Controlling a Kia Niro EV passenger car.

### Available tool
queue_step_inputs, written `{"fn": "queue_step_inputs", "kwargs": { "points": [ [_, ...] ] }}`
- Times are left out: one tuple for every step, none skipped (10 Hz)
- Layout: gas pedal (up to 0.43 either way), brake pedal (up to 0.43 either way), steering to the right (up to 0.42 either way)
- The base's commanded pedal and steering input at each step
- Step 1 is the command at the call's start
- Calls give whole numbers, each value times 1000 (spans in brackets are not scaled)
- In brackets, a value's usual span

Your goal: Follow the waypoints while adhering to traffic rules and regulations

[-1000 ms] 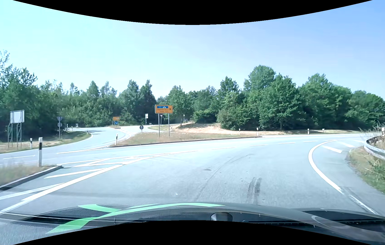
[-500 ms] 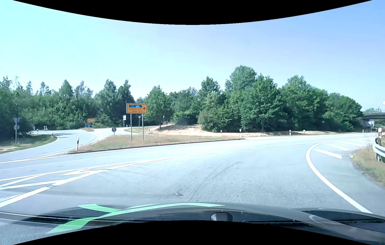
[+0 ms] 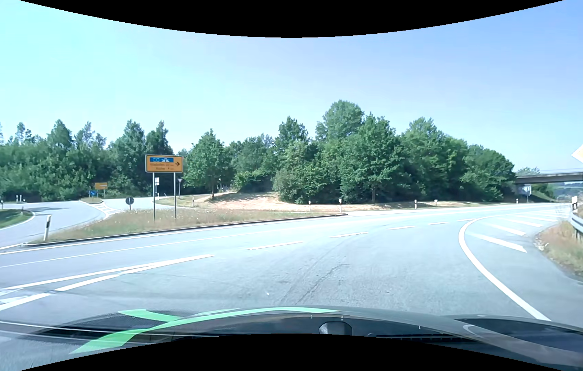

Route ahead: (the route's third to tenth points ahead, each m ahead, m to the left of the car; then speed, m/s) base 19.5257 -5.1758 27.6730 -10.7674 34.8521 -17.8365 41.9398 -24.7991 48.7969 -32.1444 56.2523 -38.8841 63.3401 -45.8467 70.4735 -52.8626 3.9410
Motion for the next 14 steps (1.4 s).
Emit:
{"fn": "queue_step_inputs", "kwargs": {
  "points": [
    [0, 0, 166],
    [0, 0, 166],
    [39, 0, 164],
    [98, 0, 163],
    [150, 0, 163],
    [197, 0, 162],
    [240, 0, 161],
    [287, 0, 155],
    [311, 0, 149],
    [319, 0, 147],
    [331, 0, 148],
    [339, 0, 147],
    [350, 0, 148],
    [350, 0, 148]
  ]
}}
